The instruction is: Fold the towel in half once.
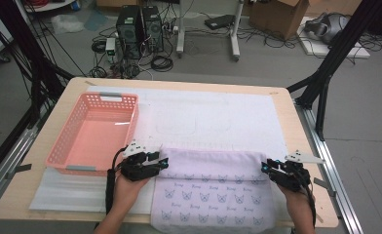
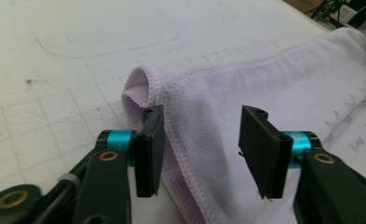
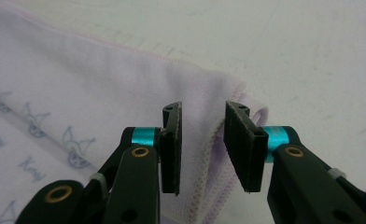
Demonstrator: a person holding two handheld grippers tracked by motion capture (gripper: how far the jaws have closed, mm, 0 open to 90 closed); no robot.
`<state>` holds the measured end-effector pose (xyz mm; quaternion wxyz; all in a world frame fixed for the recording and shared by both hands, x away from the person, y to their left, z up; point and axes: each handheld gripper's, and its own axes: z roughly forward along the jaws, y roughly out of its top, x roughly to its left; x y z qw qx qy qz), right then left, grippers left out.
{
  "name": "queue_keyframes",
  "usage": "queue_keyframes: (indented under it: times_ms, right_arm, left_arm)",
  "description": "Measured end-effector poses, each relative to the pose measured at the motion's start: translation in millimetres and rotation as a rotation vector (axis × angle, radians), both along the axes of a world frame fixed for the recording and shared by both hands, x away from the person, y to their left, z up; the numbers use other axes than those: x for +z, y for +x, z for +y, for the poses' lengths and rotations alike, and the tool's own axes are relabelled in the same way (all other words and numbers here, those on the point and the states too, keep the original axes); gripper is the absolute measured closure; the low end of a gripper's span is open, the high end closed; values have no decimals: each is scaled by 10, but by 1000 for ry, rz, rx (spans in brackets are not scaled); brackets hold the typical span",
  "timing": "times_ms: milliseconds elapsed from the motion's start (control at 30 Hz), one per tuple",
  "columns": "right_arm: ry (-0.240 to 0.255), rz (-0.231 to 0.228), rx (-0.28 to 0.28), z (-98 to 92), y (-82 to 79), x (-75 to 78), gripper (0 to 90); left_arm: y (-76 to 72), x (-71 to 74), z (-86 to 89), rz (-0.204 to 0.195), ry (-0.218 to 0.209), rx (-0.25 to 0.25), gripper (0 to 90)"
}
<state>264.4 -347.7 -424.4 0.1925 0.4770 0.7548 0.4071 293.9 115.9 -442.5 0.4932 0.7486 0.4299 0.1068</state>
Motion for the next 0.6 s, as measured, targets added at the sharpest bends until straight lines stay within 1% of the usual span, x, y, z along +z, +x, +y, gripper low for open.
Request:
queue_keyframes:
  times_ms: [67,100,133,167,233,333,400,467,500,600]
  right_arm:
    - [-22,24,-5,19,41,-54,692]
    - [-30,37,-7,16,57,-83,750]
    - [-29,52,-1,11,61,-105,845]
    - [-33,54,6,6,52,-119,866]
    - [-35,48,19,0,22,-108,874]
    - [-15,30,26,-27,-55,-40,877]
    - [-7,22,30,-37,-123,4,877]
    - [-1,18,35,-48,-199,45,876]
    - [4,12,36,-53,-240,64,877]
    - [9,-1,43,-70,-353,111,876]
  left_arm:
    - [12,-43,-51,39,48,-2,679]
    - [5,-60,-66,49,65,-8,752]
    - [-18,-69,-75,37,74,-2,814]
    - [-41,-69,-74,29,68,5,851]
    - [-76,-46,-58,20,59,9,861]
    - [-144,17,-10,7,35,0,863]
    - [-210,56,31,-6,15,-11,865]
    - [-284,91,68,-21,7,-17,865]
    - [-321,107,82,-26,-5,-21,864]
    - [-419,141,115,-41,-17,-41,863]
